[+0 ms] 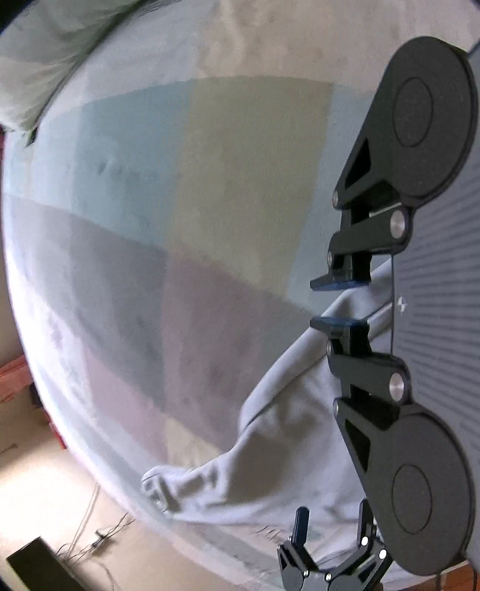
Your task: Fold clothes
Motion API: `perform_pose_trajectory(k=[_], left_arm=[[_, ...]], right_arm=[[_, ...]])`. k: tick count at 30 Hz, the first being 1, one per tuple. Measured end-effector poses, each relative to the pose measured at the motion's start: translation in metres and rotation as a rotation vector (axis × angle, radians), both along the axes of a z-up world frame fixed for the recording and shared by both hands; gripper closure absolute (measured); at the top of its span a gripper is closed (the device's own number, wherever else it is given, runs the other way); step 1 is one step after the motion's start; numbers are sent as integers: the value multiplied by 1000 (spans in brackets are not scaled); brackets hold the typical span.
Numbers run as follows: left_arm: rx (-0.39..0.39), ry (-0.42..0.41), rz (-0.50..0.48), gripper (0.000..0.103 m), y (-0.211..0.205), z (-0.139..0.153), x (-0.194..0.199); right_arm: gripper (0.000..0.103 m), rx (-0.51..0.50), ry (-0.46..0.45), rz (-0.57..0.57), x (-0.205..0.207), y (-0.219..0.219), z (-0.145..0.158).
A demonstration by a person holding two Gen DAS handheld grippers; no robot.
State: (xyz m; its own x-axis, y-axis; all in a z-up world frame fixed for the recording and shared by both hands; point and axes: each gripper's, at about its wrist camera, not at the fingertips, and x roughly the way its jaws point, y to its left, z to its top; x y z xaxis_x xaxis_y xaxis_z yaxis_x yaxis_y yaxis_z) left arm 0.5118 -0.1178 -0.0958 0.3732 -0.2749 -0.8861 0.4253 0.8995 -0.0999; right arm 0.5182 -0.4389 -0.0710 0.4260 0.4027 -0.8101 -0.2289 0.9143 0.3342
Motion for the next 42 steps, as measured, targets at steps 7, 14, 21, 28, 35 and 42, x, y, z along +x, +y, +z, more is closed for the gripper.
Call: perform_pose_trajectory(k=[7, 14, 21, 28, 35, 42], left_arm=[[31, -62, 68, 2, 31, 9, 20], [25, -146, 159, 2, 76, 31, 51], [-101, -221, 111, 2, 85, 36, 89], [-222, -191, 52, 2, 78, 2, 98], [-168, -108, 96, 2, 100, -31, 74], [-144, -128, 90, 2, 102, -32, 69]], right_arm=[[89, 23, -75, 131, 32, 80, 1], [98, 35, -102, 190, 74, 154, -10], [98, 78, -12, 210, 73, 189, -33], [96, 51, -53, 270, 44, 207, -33], [80, -80, -117, 364, 46, 220, -31], [76, -160, -159, 396, 36, 238, -31]])
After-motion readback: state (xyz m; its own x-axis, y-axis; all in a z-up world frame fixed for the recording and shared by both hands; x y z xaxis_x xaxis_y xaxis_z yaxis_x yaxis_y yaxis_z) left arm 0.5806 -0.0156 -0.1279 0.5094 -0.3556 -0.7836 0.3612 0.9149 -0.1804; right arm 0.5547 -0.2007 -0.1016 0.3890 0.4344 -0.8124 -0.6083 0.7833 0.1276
